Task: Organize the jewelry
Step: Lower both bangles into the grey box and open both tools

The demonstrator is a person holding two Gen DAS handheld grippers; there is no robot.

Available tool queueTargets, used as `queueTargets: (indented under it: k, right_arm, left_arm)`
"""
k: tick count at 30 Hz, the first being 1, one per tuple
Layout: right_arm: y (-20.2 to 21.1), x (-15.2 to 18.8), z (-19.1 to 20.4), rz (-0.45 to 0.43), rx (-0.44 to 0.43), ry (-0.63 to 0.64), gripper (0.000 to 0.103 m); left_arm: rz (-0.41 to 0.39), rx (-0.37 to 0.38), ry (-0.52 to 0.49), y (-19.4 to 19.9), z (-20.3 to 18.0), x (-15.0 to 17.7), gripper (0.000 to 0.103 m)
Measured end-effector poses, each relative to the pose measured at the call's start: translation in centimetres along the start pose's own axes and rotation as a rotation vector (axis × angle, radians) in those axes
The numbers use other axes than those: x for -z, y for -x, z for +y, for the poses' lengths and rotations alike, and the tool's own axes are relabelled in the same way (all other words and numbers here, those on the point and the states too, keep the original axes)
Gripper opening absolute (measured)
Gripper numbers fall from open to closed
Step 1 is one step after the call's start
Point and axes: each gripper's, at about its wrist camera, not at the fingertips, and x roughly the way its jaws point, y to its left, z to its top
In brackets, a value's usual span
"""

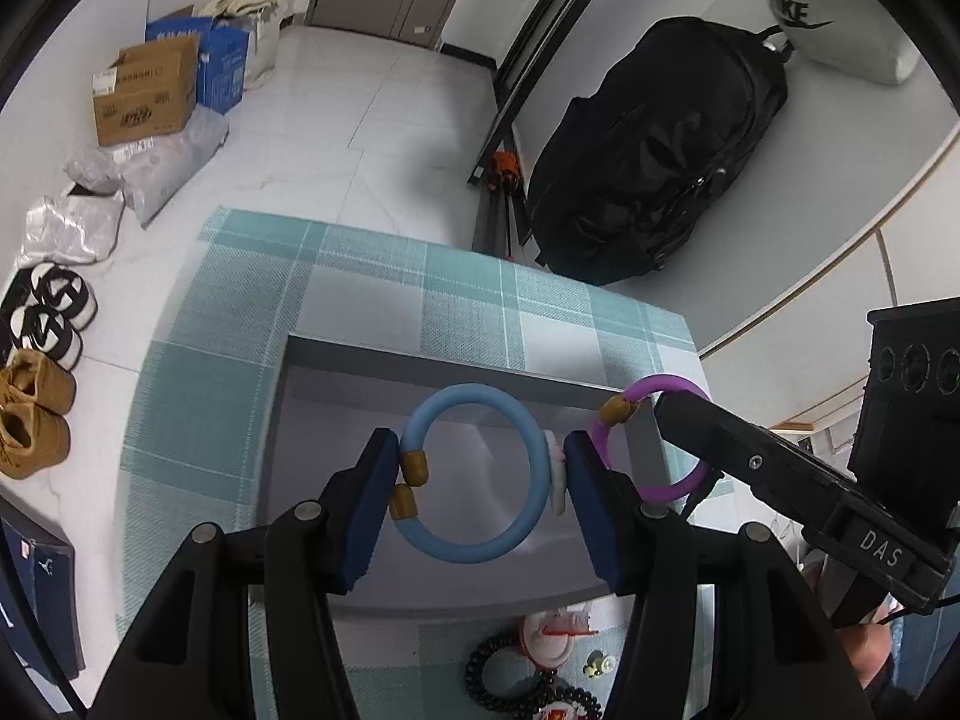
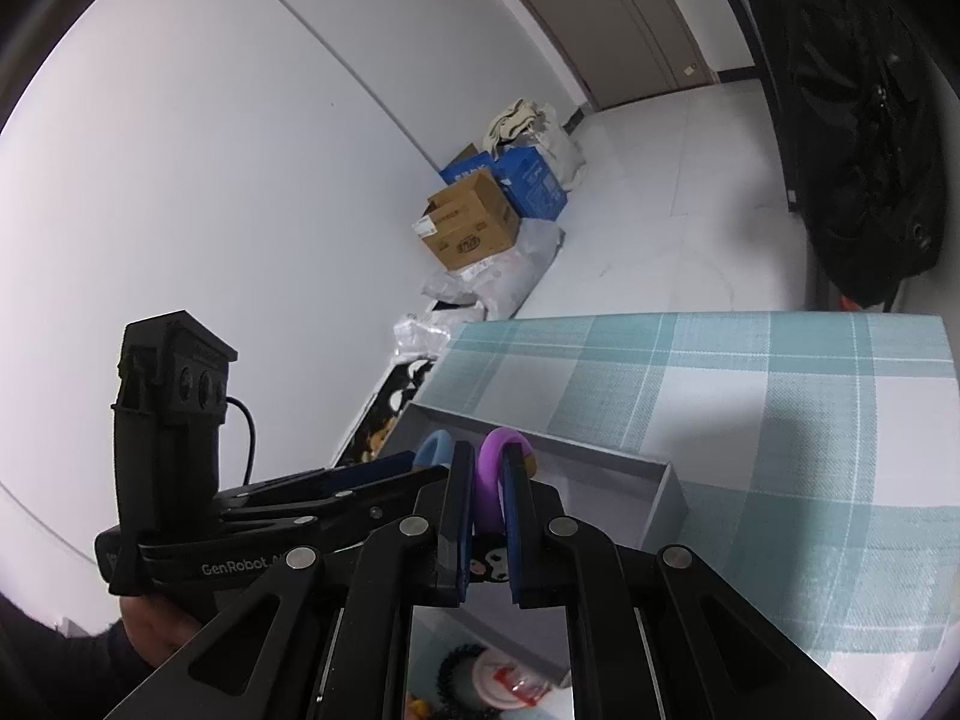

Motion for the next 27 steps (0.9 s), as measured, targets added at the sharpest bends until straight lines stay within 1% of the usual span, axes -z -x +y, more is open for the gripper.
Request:
queueTargets:
  k: [5, 11, 12, 13, 15, 16, 17, 18, 19, 22, 24, 26, 27]
  right_arm:
    - [-0.8, -0.1, -0.8, 0.024, -0.014, -0.010, 0.008]
    - [-1.2, 0.0, -1.6, 0.048, -0.019, -0.035, 0.008]
    - [-1.2, 0.0, -1.5, 0.049, -0.022, -0.033, 0.008]
    - [-1.3, -0.1, -1.4, 0.051, -0.017, -0.027, 0.011]
    - [-1.3, -0.2, -1.3, 0.052, -0.011, -0.021, 0.011]
    - [-1.3, -0.2, -1.3, 0.051, -0.010, -0.022, 0.016]
    - [-1.2, -0.2, -1.3, 0.051, -0.007, -0.026, 0.026]
    - [-1.0, -0.2, -1.4, 0.046, -0.009, -0.028, 0.031]
    - [-0.7, -0.1, -1.5, 0.038, -0.009, -0.028, 0.040]
    - [0.6, -0.1, -1.2, 0.003, -0.009, -0.018, 0.042]
    - [1.5, 0.0, -0.8, -0.019, 0.003, -0.005, 0.044]
    - [2.3, 0.1, -0.3, -0.039, 0.012, 0.011, 0.055]
    - [2.7, 0.2, 0.0, -0.051, 0.017, 0.022, 0.058]
  left_arm:
    - [0.027, 0.009, 0.002, -1.0, 0.0, -0.1, 0.051]
    - [0.037, 0.001, -0.003, -1.7, -0.1, -0.2, 0.051]
    - [0.036, 0.009, -0.002, -1.7, 0.0, -0.2, 0.052]
    - [0.036, 0.009, 0.005, -1.8, 0.1, -0.3, 0.052]
    - [0.036, 0.019, 0.018, -1.9, 0.1, -0.4, 0.052]
    - [0.037, 0.028, 0.033, -1.8, 0.3, -0.5, 0.052]
    - [0.041, 0.030, 0.045, -1.8, 0.4, -0.5, 0.053]
    - [0.044, 0.041, 0.059, -1.7, 0.7, -0.5, 0.054]
    - [0.039, 0.058, 0.069, -1.5, 0.9, -0.4, 0.054]
    - [0.025, 0.089, 0.087, -0.8, 1.0, -0.3, 0.057]
    - [0.010, 0.089, 0.087, -0.1, 1.1, -0.1, 0.061]
    - [-0.007, 0.073, 0.092, 0.5, 1.2, 0.1, 0.066]
    - [-0.013, 0.075, 0.097, 0.7, 1.3, 0.2, 0.067]
